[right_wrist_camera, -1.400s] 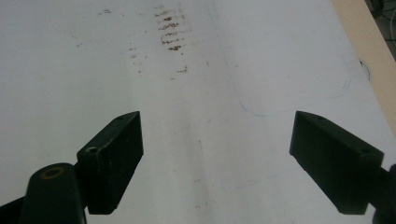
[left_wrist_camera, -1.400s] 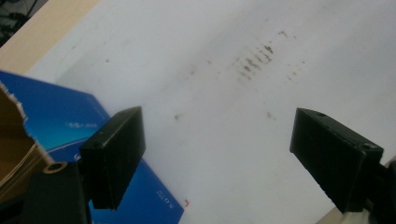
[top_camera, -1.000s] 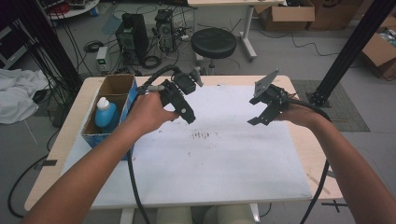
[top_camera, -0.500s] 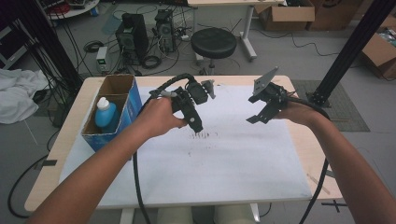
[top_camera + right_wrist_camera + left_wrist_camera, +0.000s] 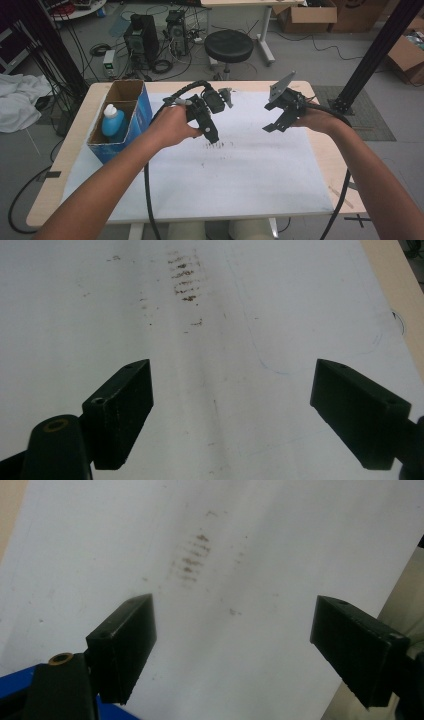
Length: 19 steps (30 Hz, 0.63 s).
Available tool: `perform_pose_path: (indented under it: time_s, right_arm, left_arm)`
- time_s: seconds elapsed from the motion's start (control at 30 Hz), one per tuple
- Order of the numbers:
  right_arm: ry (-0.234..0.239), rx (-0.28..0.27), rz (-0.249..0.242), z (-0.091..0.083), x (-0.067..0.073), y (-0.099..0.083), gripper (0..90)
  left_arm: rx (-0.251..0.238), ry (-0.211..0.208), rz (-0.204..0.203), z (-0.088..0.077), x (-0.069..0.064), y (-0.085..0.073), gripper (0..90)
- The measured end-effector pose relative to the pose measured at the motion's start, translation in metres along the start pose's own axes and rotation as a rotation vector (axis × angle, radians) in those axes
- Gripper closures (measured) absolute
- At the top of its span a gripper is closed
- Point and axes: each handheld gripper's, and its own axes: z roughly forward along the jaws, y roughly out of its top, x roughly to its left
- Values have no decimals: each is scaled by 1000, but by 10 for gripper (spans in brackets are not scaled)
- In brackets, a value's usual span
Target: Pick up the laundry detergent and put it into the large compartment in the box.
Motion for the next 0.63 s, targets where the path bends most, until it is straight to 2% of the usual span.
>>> perform_pose_path:
  time_s: [0.63]
  right_arm:
    - [1,-5,-3,1,1,-1,169]
  left_arm:
    - [6,4,-13,0,4,-2,195]
